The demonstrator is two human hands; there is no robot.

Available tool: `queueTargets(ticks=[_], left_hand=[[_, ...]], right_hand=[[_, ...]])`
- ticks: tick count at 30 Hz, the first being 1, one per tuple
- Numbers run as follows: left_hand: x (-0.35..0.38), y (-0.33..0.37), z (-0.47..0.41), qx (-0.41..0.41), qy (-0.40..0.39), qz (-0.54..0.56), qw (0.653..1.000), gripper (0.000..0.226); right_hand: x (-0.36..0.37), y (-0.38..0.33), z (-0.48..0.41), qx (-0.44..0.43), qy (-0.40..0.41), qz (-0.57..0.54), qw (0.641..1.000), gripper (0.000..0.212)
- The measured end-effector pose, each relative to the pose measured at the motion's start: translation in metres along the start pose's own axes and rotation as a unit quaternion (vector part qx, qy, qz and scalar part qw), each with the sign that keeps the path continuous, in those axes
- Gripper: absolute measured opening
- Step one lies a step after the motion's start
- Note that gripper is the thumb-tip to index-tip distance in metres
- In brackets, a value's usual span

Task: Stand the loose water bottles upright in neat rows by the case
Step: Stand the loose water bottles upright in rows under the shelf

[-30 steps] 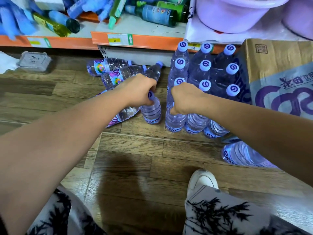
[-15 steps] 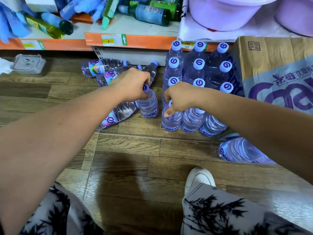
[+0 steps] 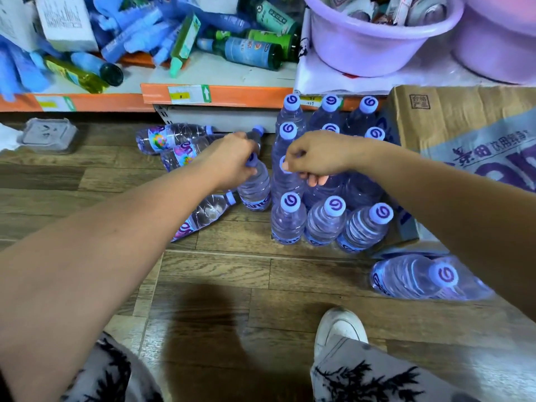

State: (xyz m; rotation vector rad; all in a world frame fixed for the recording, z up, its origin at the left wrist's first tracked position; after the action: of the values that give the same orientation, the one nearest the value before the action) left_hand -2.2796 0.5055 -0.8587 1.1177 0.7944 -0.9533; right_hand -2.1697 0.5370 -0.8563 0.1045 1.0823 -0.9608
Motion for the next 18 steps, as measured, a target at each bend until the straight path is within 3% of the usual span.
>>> queueTargets(ticks=[7, 12, 14, 18], left_hand=[[-0.022, -0.011, -0.024, -0.035, 0.003, -0.023, 0.999, 0.031], [-0.037, -0.008, -0.054, -0.022, 0.026, 0.021, 0.999, 0.027], [-0.039, -0.011, -0.063, -0.013, 0.023, 0.022, 0.999, 0.032], [-0.052, -0.016, -0.072, 0.008, 0.033, 0.047, 0.998, 0.018]], right_hand=[[-0.053, 0.027, -0.010, 0.029, 0.079, -0.022, 0.996, 0.019], [-0.103, 0.001, -0.018, 0.007, 0.239, 0.049, 0.970, 0.029], [-0.104, -0.014, -0.038, -0.015, 0.232, 0.077, 0.969, 0.034], [-0.077, -0.038, -0.088, -0.041, 0.160, 0.143, 0.976, 0.053]])
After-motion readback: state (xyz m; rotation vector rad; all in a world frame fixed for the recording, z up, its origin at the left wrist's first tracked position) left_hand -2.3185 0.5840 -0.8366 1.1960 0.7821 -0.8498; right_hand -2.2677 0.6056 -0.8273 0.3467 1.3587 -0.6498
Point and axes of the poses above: each hand's wrist, its own z-axis away from the middle knuckle, its own x-axis out of the palm, y = z × x, the point moved 9 cm from there along -z, towards the middle knuckle, and after that the axes turned 15 degrees about z, right-handed, at the moved point
